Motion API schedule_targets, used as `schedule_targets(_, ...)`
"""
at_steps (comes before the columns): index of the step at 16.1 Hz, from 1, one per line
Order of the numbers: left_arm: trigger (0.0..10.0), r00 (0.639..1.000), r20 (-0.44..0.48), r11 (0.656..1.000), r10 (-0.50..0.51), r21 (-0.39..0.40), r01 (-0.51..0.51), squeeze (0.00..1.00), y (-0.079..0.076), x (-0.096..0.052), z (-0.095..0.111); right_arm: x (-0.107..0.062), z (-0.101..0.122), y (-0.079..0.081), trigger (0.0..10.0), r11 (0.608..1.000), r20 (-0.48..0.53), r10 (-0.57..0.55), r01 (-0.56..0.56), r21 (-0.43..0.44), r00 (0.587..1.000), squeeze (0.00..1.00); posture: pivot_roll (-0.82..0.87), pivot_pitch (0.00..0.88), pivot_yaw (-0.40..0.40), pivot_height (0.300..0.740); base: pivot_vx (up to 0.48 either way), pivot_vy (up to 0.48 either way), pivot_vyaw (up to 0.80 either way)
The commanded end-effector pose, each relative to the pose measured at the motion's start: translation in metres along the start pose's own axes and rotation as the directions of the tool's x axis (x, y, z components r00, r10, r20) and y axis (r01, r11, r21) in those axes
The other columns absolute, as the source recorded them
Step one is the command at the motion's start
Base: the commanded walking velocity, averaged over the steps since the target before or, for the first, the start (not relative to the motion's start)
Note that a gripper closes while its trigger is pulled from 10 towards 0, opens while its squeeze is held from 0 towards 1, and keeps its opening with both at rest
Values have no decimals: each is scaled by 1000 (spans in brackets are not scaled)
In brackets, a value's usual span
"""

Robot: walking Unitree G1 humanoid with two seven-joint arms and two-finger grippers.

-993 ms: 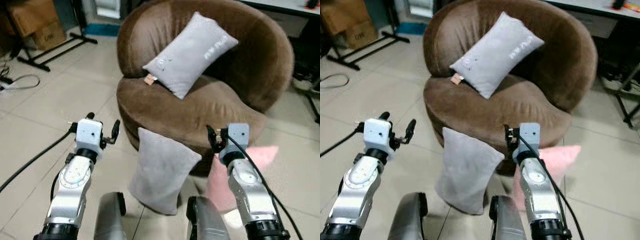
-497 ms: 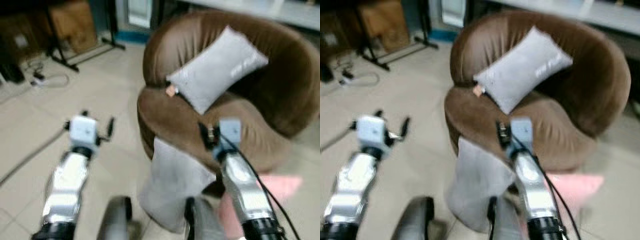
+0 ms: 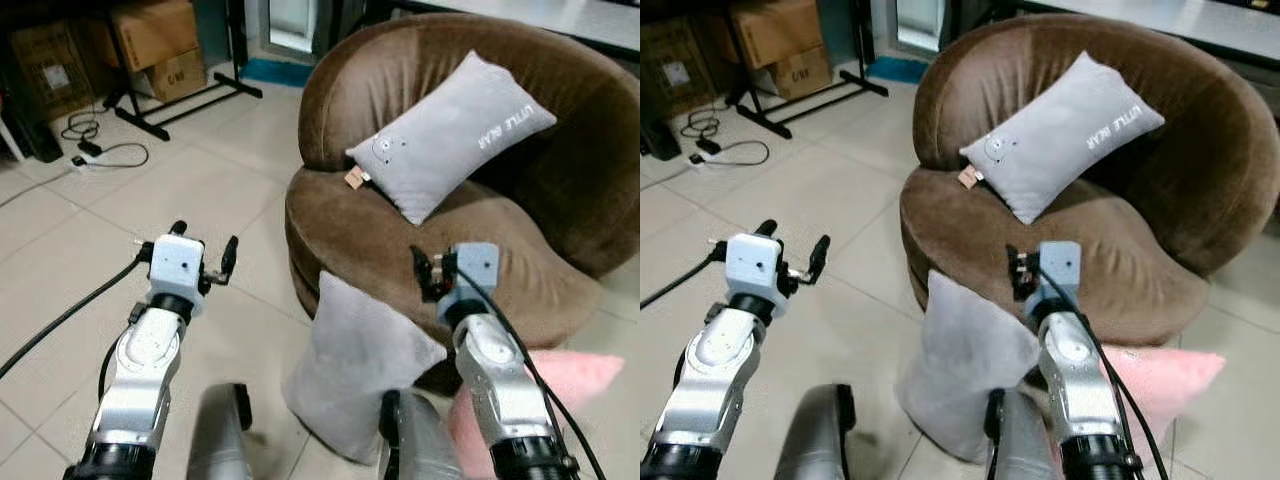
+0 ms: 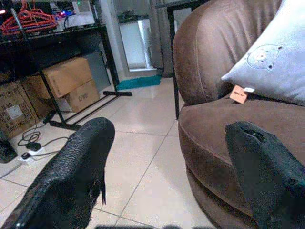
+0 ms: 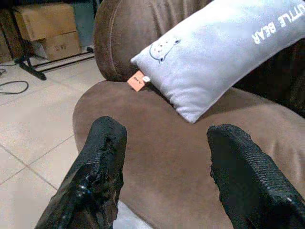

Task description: Move the pillow to the sofa from floor

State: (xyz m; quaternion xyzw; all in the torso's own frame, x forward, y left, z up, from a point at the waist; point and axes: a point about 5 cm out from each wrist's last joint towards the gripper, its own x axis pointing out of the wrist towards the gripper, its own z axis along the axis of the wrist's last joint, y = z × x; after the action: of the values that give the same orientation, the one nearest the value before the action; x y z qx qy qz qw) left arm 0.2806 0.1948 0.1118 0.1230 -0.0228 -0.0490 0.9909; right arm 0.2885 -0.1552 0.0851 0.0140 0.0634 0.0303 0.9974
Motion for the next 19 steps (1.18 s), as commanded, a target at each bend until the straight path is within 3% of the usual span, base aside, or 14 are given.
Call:
schedule_targets(1, 10000, 1000, -2, 1000, -13, 7, 13, 196, -4, 0, -1, 0, 0, -3, 10000, 1000, -3, -9, 9, 7, 1000, 0, 0, 0, -48, 496, 0, 0, 0)
schedule_targets(8, 10000, 1000, -3, 1000, -24, 10, 24, 196, -6, 1, -1, 1, 0, -2, 10000, 1000, 1, 3, -3, 15, 1000, 0, 1, 0, -50, 426, 0, 0, 0)
schedule_targets(11, 10000, 1000, -3, 1000, -26, 10, 26, 192, -6, 1, -2, 1, -2, -2, 10000, 1000, -16, 10, -9, 21, 1000, 0, 0, 0, -51, 421, 0, 0, 0)
schedule_targets(12, 10000, 1000, -5, 1000, -27, 8, 27, 196, -7, 0, -2, 1, -3, -1, 10000, 999, -14, 20, -19, 40, 1000, 820, 0, 0, -52, 421, 0, 0, 0)
schedule_targets(13, 10000, 999, -9, 1000, -31, 3, 31, 196, -8, 0, -3, 0, -4, -1, 10000, 998, -17, 27, -26, 49, 999, 1000, -1, 0, -53, 421, 0, 0, 0)
schedule_targets(19, 10000, 989, -38, 989, -144, 30, 145, 204, -17, -2, -8, 7, -9, -1, 10000, 996, -63, 78, -76, 37, 995, 1000, -1, 0, -58, 421, 0, 0, 0)
